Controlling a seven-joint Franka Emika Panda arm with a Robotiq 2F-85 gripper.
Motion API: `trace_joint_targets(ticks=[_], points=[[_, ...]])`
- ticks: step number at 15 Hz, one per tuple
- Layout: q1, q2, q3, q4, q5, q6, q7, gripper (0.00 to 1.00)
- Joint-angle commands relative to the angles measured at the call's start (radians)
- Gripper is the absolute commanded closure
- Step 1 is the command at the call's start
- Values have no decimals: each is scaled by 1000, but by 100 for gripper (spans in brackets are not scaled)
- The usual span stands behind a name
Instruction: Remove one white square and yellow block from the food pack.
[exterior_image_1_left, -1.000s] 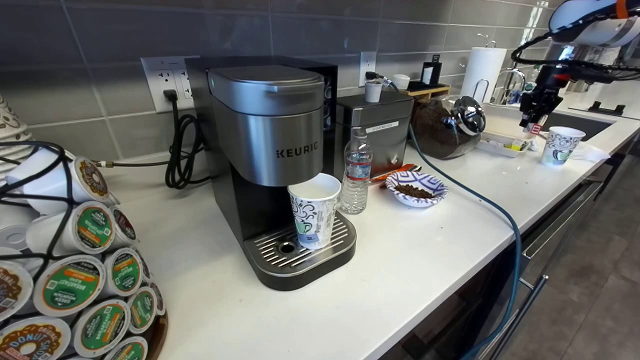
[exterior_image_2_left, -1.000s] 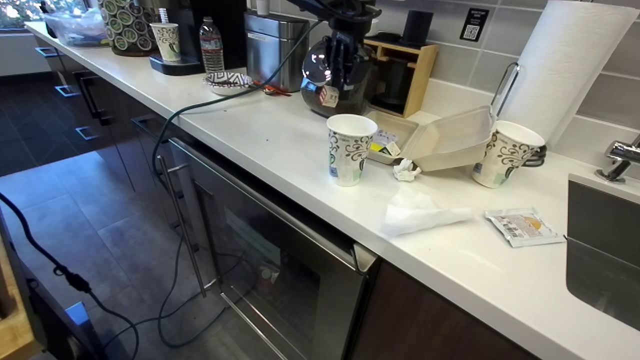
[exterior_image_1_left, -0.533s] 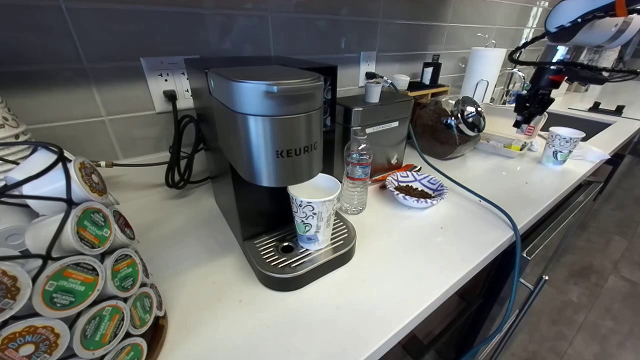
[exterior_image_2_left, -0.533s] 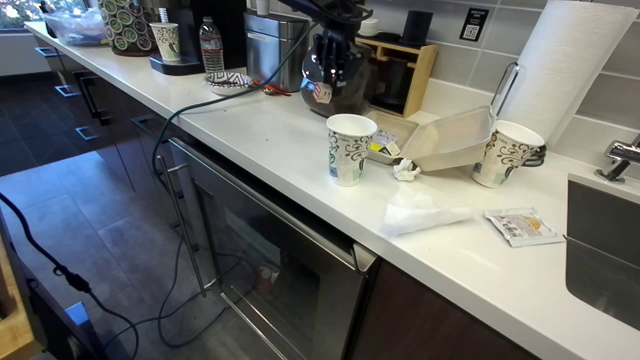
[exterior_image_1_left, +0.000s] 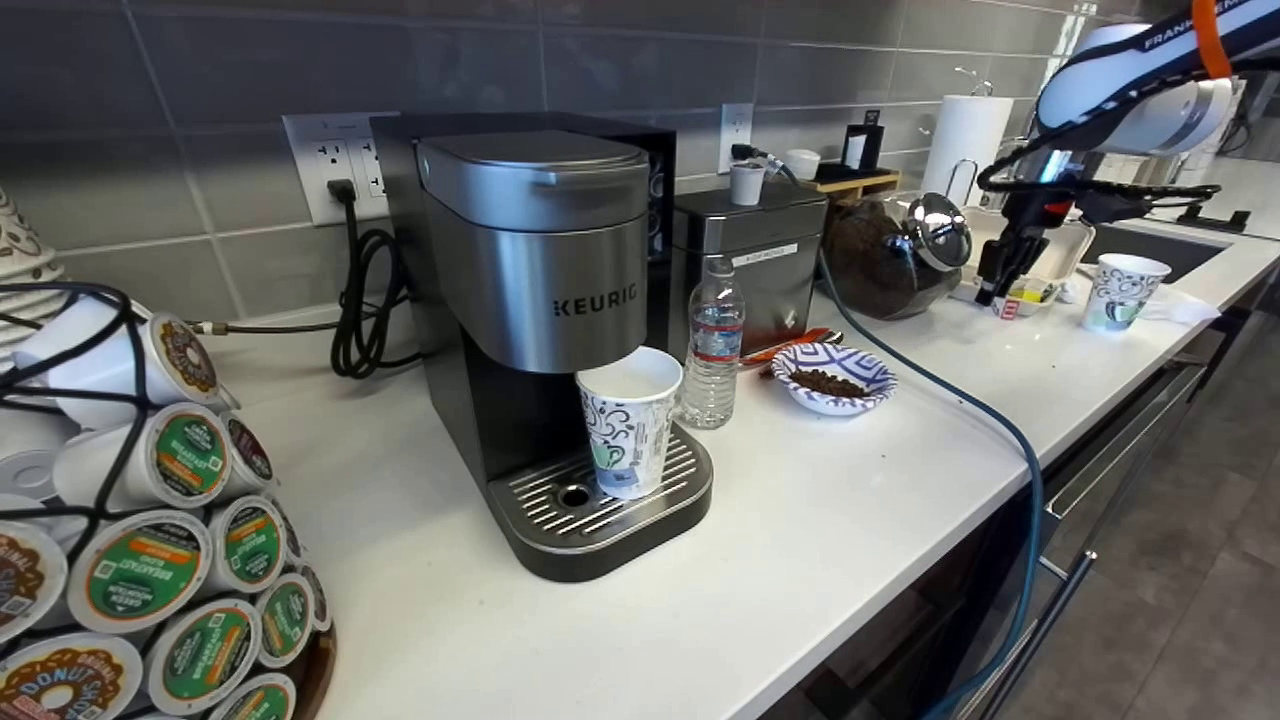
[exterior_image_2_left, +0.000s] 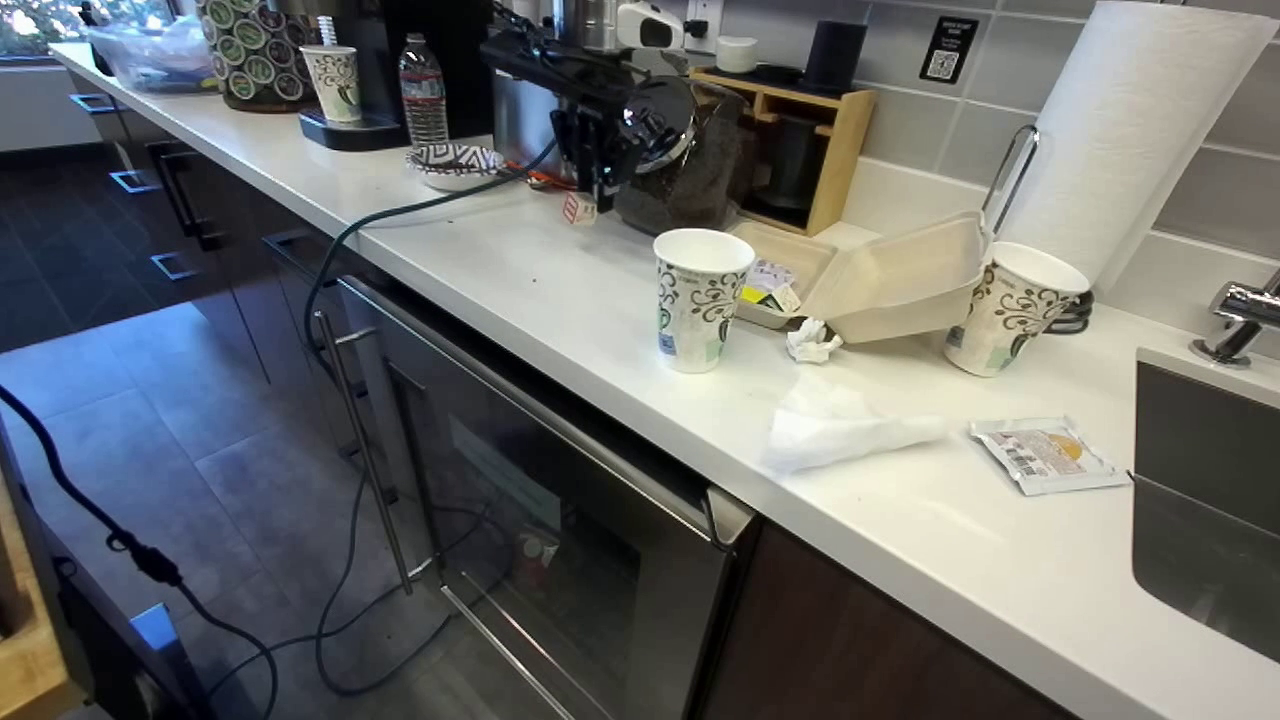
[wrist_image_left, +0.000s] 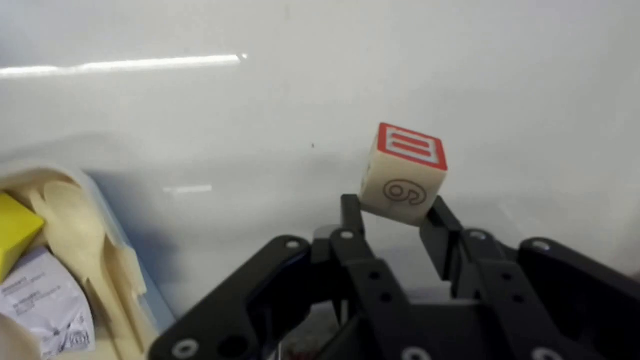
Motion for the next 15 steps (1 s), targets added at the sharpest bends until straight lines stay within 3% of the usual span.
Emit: trace_joint_targets(ticks=[1, 6, 13, 14, 15], points=[[2, -127, -14, -206, -52, 54, -10, 90], [-30, -202, 32, -359, 80, 218, -86, 90], [11, -194, 36, -378, 61, 192, -72, 90], [12, -193, 38, -375, 63, 181, -78, 41], [15, -190, 37, -371, 59, 176, -78, 38]])
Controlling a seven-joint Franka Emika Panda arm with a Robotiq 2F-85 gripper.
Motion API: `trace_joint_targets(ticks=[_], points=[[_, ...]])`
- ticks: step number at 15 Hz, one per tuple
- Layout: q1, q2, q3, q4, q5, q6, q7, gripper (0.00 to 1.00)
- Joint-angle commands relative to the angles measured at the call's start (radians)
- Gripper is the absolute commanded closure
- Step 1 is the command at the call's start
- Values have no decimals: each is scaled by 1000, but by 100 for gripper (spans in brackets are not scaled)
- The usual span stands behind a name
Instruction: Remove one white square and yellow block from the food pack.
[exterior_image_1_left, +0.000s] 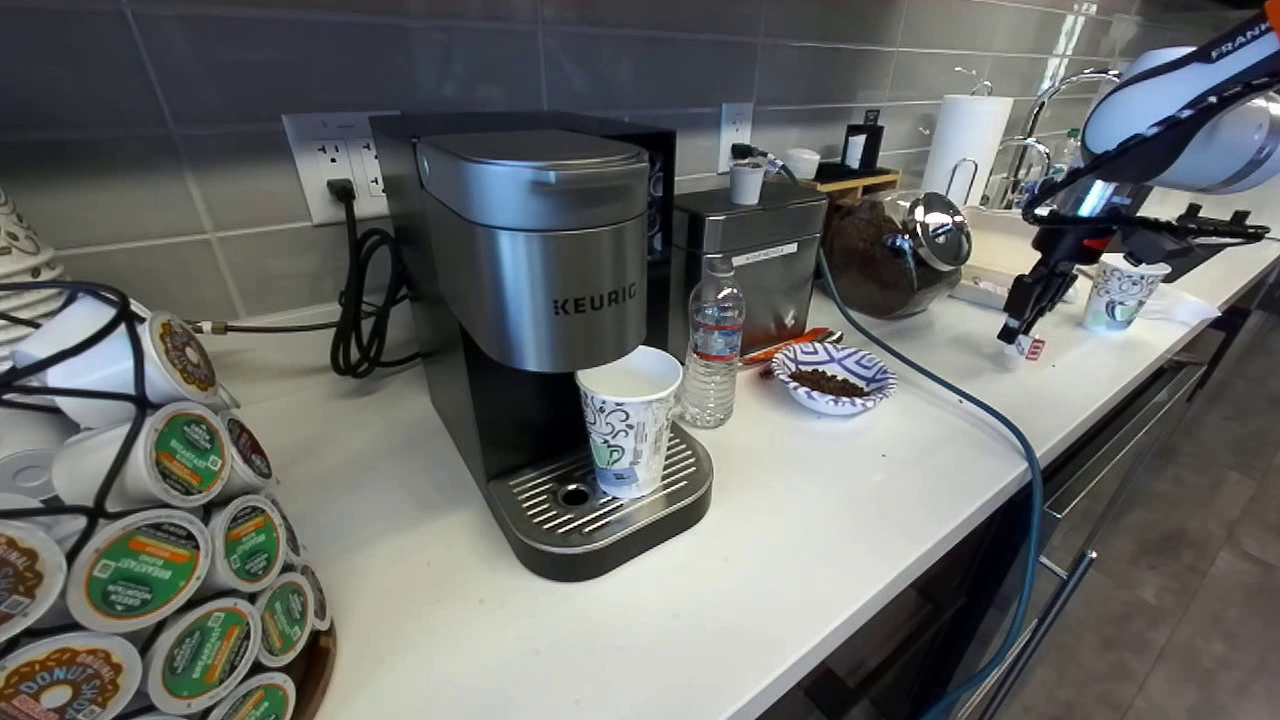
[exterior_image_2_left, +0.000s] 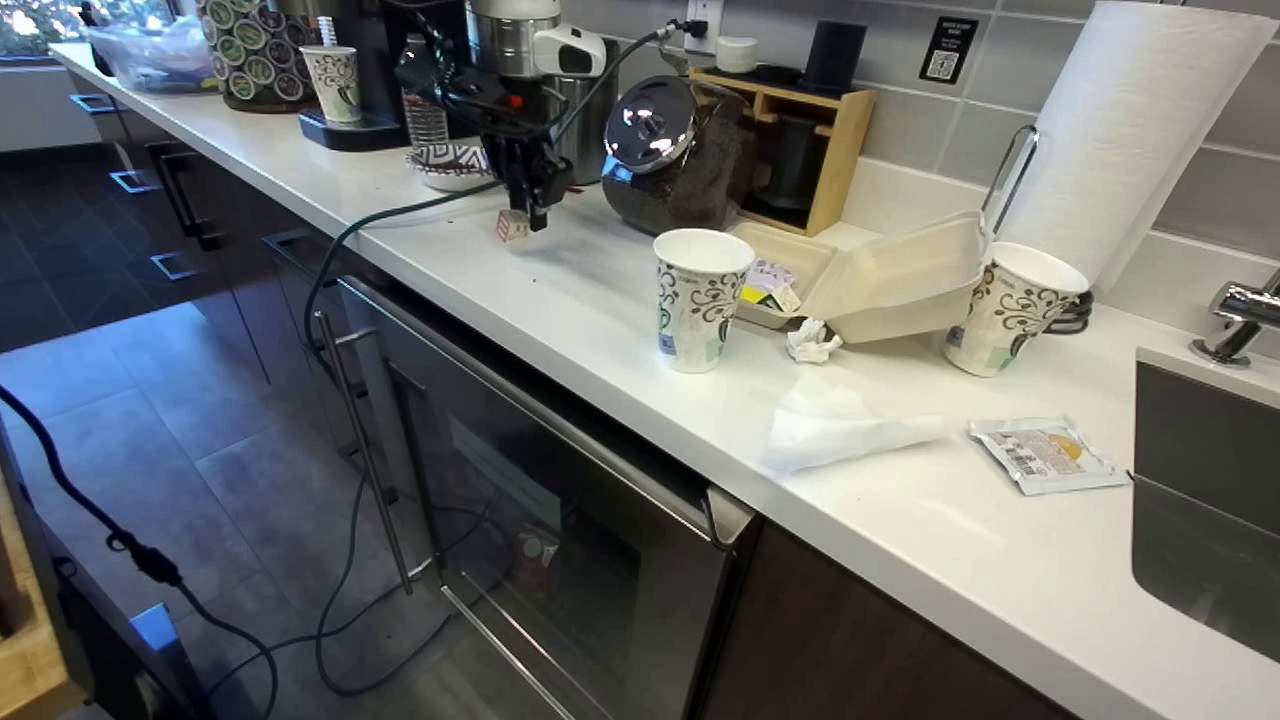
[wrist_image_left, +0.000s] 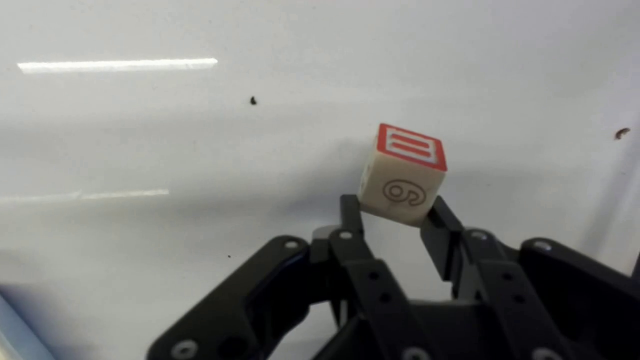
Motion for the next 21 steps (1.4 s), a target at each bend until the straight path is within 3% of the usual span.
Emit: trace_joint_targets(ticks=[1, 5, 8, 13, 14, 17, 19, 21], points=[[12, -8, 0, -13, -15, -7, -1, 32], [-12, -33, -17, 2, -4, -3, -11, 1], [-62, -58, -48, 46, 27, 34, -40, 0], [-117, 37, -46, 268, 73, 85, -137, 0], [-110, 67, -53, 316, 44, 96, -133, 0], [-80, 205, -102, 509, -152, -20, -92, 0], [-85, 278, -124, 612, -246, -91, -89, 0], [-123, 342, -114, 716, -267, -186, -133, 0]])
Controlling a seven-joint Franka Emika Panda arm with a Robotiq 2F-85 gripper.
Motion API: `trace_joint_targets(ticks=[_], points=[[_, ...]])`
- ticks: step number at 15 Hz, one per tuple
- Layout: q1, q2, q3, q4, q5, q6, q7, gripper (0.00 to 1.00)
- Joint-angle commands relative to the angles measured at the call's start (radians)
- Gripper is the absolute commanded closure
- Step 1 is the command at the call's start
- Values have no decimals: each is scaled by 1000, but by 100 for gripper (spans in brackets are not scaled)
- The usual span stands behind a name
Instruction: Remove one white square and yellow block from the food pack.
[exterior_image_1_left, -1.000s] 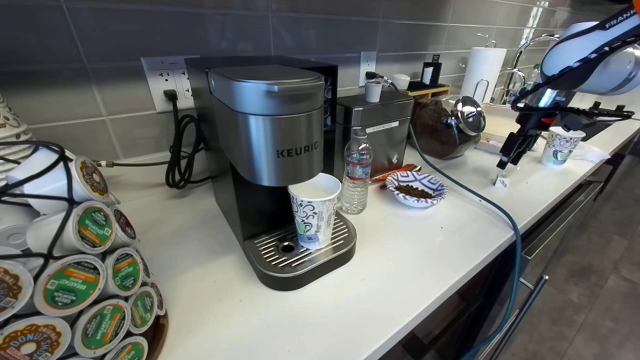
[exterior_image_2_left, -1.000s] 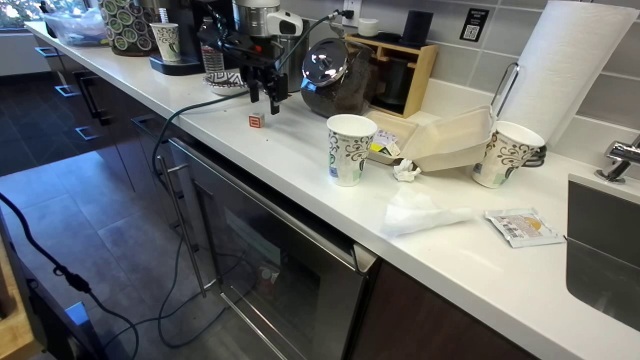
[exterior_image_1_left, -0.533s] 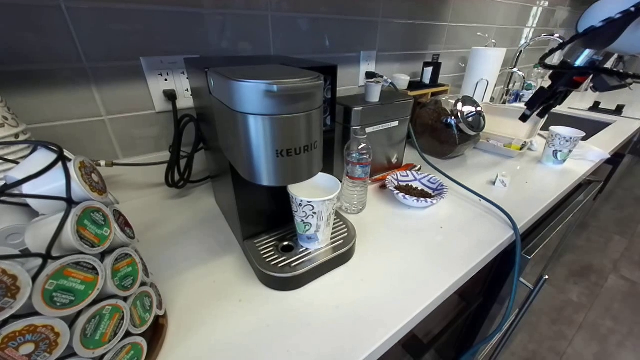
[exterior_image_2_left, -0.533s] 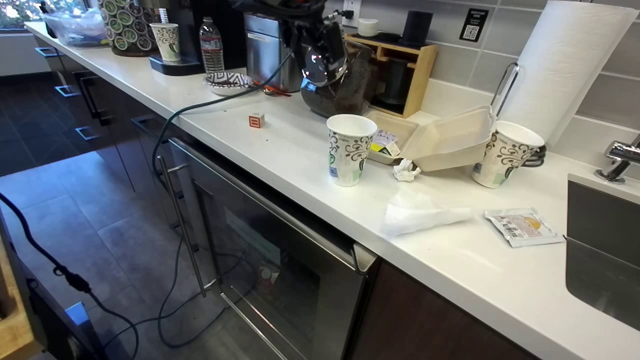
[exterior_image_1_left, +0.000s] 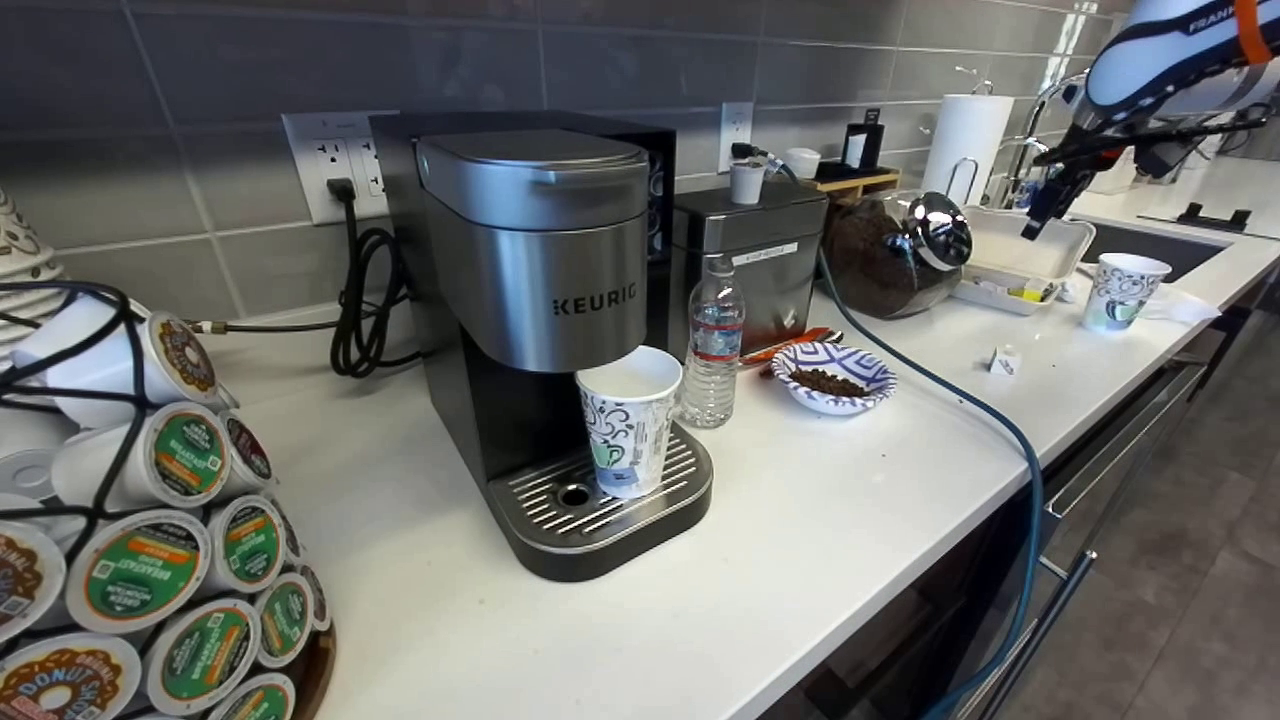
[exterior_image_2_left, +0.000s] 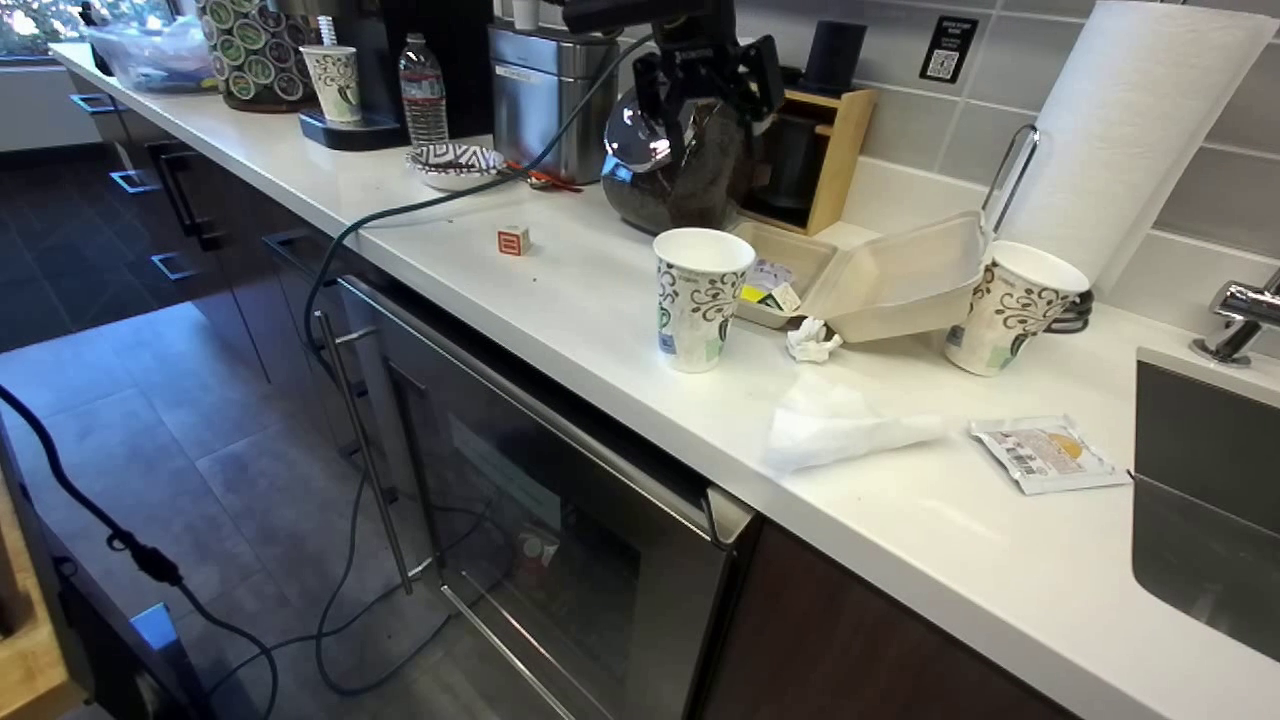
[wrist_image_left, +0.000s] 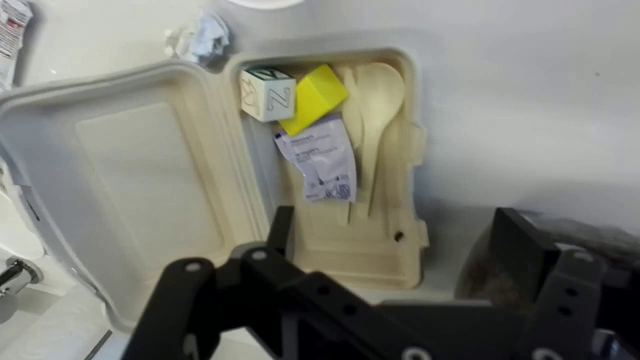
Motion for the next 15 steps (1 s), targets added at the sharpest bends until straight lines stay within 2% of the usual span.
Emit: trace_joint_targets(ticks=[1, 5, 7, 8, 9, 11, 15], points=[[-55, 151, 5, 245, -39, -178, -56, 0], [-159, 271, 81, 458, 120, -400, -184, 0], [-180, 337, 89, 558, 159, -468, -151, 0], [-182, 367, 80, 607, 174, -468, -85, 0], [-162, 267, 69, 453, 139, -415, -136, 0], [-172, 316, 70, 520, 154, -425, -109, 0], [-144, 355, 46, 545, 139, -383, -16, 0]])
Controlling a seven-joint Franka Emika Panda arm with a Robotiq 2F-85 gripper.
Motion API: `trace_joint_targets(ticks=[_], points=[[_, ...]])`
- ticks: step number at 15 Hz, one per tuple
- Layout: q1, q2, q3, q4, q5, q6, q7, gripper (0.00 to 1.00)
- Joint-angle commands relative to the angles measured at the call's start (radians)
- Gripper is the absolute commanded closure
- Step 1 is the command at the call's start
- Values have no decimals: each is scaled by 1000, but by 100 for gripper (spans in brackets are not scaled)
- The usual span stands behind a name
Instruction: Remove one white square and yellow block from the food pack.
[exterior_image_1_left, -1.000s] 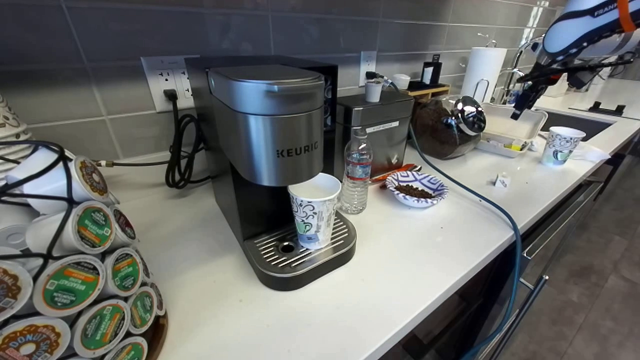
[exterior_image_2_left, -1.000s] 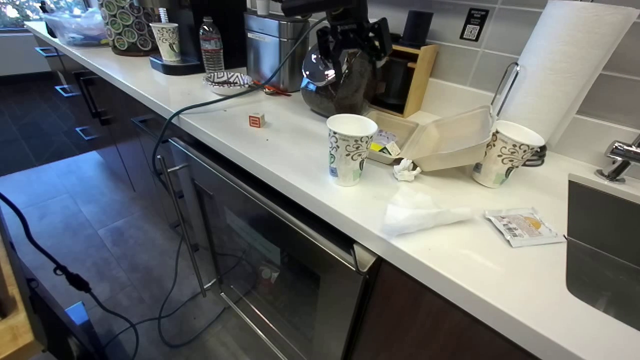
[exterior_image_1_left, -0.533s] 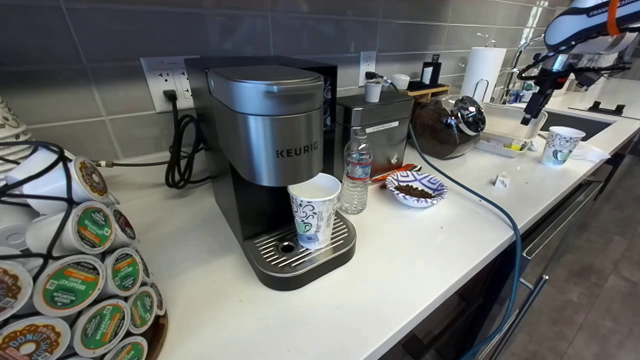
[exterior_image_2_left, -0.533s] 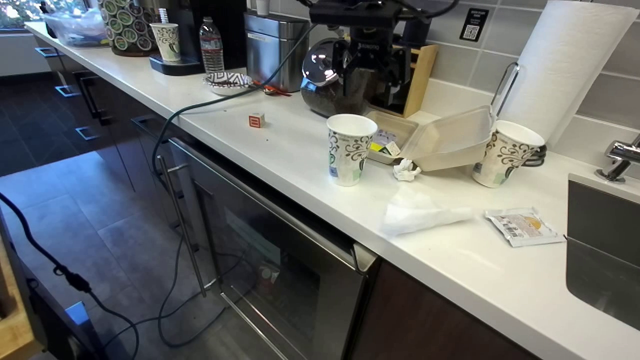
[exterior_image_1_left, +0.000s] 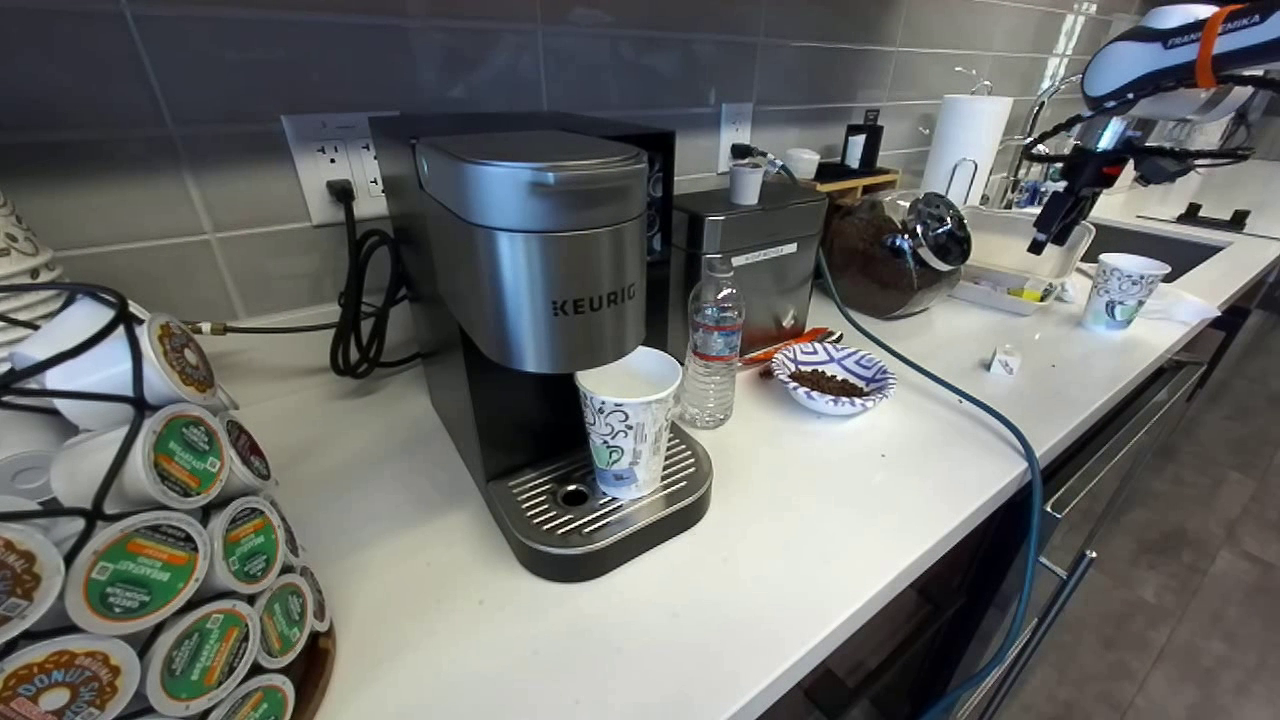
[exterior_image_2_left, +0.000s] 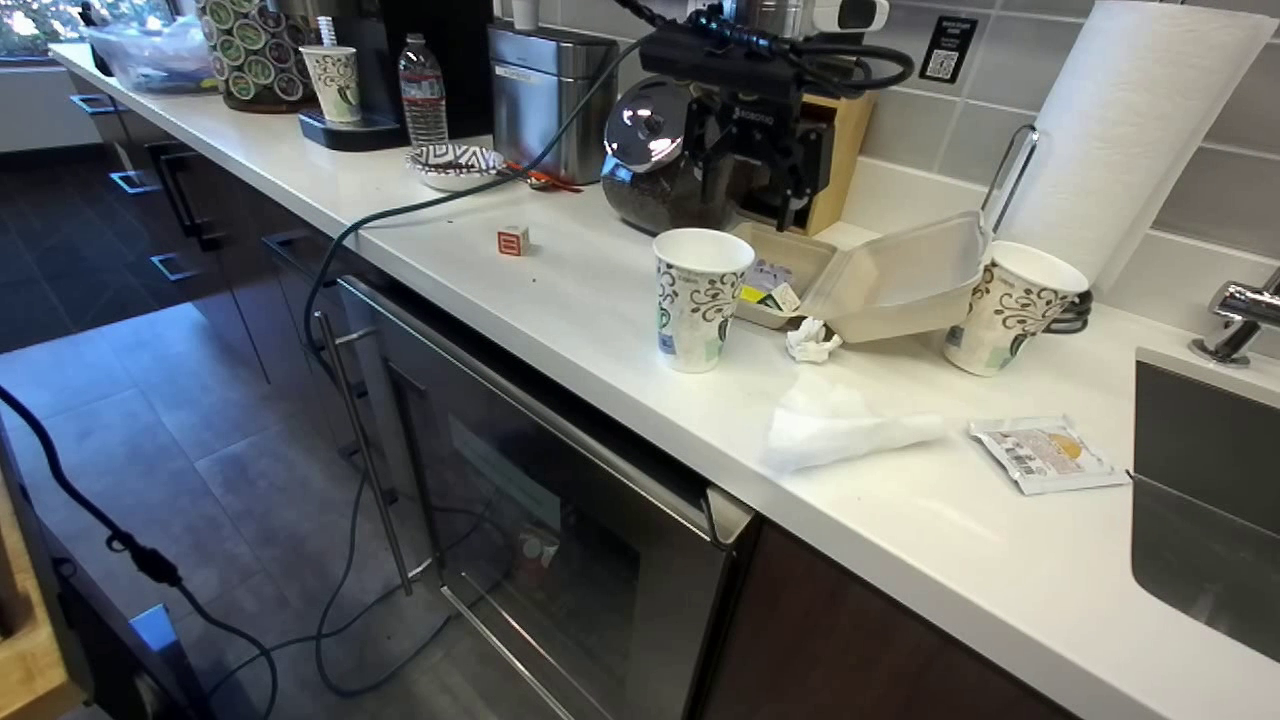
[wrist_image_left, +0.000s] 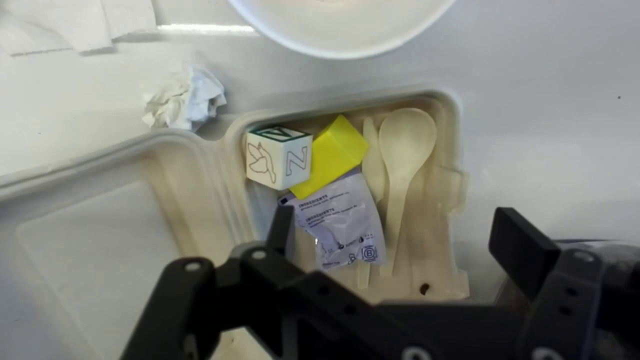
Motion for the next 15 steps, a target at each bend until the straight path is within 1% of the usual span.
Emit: trace_joint_targets(ticks=[1, 8, 10, 11, 12, 13, 15], points=[[23, 36, -27, 21, -20, 31, 86, 0], [56, 88, -93, 36, -44, 149, 269, 0], [64, 105, -114, 43, -54, 177, 312, 4], [68, 112, -124, 46, -58, 190, 332, 5], [73, 119, -131, 48, -63, 194, 348, 9], [79, 127, -140, 49, -70, 202, 365, 9], [91, 144, -156, 54, -87, 206, 393, 14]])
